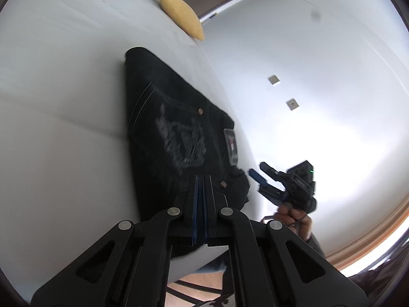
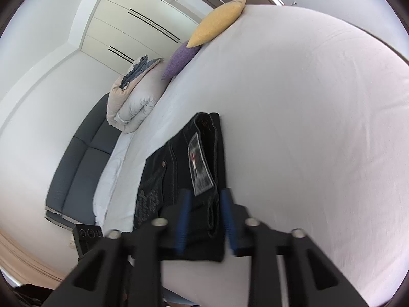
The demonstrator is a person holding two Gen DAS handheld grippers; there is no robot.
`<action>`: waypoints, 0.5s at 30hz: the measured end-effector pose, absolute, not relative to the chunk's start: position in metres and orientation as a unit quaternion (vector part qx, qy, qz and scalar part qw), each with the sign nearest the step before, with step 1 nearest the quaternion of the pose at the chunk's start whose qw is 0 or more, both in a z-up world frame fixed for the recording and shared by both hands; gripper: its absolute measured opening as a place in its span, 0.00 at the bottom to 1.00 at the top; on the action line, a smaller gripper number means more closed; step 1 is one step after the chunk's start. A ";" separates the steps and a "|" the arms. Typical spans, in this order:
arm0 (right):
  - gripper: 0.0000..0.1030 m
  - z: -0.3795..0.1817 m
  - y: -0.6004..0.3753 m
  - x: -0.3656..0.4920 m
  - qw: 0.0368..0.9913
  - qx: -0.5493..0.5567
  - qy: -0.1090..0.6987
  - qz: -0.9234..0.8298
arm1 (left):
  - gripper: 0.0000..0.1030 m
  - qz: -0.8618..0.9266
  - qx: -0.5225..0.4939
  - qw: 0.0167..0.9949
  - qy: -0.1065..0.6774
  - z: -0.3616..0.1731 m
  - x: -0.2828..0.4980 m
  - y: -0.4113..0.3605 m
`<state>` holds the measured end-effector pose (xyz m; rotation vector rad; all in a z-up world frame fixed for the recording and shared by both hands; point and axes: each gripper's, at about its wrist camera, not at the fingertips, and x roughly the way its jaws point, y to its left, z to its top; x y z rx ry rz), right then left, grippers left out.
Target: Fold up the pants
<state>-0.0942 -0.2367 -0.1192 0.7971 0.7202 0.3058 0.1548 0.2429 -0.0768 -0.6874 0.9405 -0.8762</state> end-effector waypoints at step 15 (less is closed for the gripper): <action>0.47 -0.148 -0.217 0.012 0.792 0.355 0.457 0.193 | 0.02 -0.382 -0.379 0.710 0.454 -0.106 0.214 0.264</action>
